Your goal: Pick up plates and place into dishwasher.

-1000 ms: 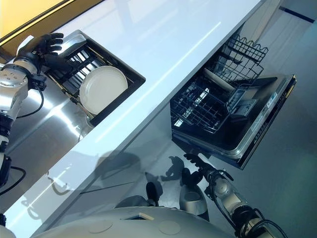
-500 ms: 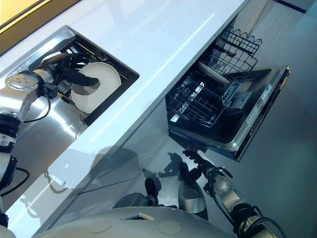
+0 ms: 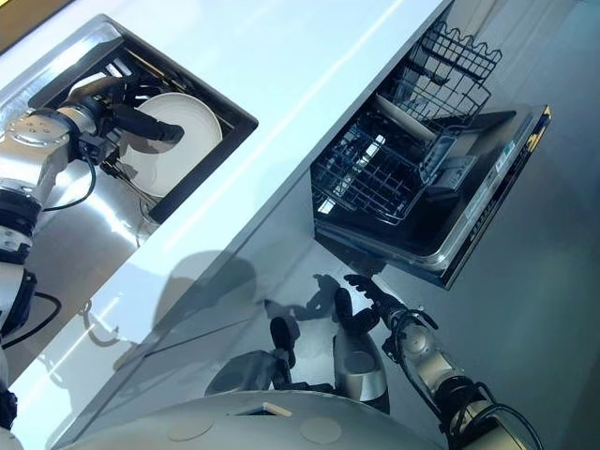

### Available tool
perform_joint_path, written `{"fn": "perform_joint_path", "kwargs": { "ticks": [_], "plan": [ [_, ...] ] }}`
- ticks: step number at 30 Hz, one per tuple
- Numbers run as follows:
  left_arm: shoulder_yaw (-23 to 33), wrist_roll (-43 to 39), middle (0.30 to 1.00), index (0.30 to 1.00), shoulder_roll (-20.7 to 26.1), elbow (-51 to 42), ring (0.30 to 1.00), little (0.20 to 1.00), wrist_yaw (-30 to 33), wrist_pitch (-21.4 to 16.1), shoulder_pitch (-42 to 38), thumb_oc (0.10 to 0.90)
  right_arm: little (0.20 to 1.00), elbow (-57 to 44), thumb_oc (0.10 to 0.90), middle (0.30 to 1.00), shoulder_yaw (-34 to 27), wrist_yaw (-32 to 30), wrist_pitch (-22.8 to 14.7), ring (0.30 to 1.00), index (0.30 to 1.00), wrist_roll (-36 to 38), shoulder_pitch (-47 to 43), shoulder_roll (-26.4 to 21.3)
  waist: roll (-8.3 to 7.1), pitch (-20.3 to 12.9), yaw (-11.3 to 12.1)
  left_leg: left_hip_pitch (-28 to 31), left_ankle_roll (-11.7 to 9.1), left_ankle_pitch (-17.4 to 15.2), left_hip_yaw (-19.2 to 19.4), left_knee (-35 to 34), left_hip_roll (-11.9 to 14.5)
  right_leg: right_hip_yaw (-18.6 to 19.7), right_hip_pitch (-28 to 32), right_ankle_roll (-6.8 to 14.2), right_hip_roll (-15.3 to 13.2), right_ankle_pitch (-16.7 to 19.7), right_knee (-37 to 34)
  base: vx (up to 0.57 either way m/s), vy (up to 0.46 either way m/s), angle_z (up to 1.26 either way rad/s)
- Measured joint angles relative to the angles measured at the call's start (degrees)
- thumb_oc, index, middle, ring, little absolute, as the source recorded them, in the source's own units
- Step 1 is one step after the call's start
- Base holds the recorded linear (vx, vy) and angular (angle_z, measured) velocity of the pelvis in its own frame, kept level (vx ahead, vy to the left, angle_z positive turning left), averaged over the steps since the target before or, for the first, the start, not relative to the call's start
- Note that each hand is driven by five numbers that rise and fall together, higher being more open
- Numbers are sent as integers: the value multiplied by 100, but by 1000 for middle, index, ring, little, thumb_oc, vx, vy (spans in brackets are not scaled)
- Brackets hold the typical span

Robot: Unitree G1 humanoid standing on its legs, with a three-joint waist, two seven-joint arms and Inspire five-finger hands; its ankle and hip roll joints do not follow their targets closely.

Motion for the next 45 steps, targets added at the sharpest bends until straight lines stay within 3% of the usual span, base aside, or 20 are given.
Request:
{"fn": "perform_joint_path", "kwargs": {
  "ticks": [5,9,15,23,29,37,45],
  "plan": [
    [7,-221,300,300,70,-14,300,200,41,-43,-69,100,900,0,800,900,-19,-13,34,900,900,-3,-94,4,-22,113,5,-179,39,-24,-40,180,-36,2,-69,45,-57,-7,-19,-7,19,6],
    [52,-341,300,300,312,-199,300,200,-382,73,-66,100,900,-2,800,900,-59,31,44,900,900,-13,-102,5,17,143,20,-161,76,5,-87,151,-31,-28,-37,-7,-48,33,-23,10,10,3],
    [107,-642,300,300,504,-874,300,200,-1025,283,226,100,900,19,800,900,-66,141,165,900,900,-130,-129,-30,199,255,79,364,70,4,-179,-166,6,-213,447,-9,-13,30,-192,19,-7,7],
    [326,-832,300,300,566,-1488,300,200,-1293,369,662,100,900,89,800,900,-69,362,273,900,900,-346,-128,-26,277,215,132,708,77,15,-347,-382,20,-389,871,-7,-5,27,-430,17,-28,11],
    [342,-1004,300,300,599,-2135,300,200,-1843,399,1120,100,900,89,800,900,-81,535,332,900,900,-456,-101,-13,286,113,157,826,80,26,-473,-391,13,-495,1040,18,-19,6,-433,-13,-39,10],
    [523,-996,300,300,599,-2094,300,200,-1178,223,1583,100,900,90,800,900,-92,604,448,900,900,-461,187,3,342,-410,247,823,-20,127,-548,-429,31,-519,1056,-24,2,-143,-435,-8,-9,2],
    [1062,-638,300,300,611,-1355,300,200,536,-438,1619,100,900,86,800,900,-180,595,485,900,900,-452,373,-18,419,-712,260,806,-117,190,-581,-451,126,-539,1051,-100,90,-104,-437,-16,-15,2]
  ]
}}
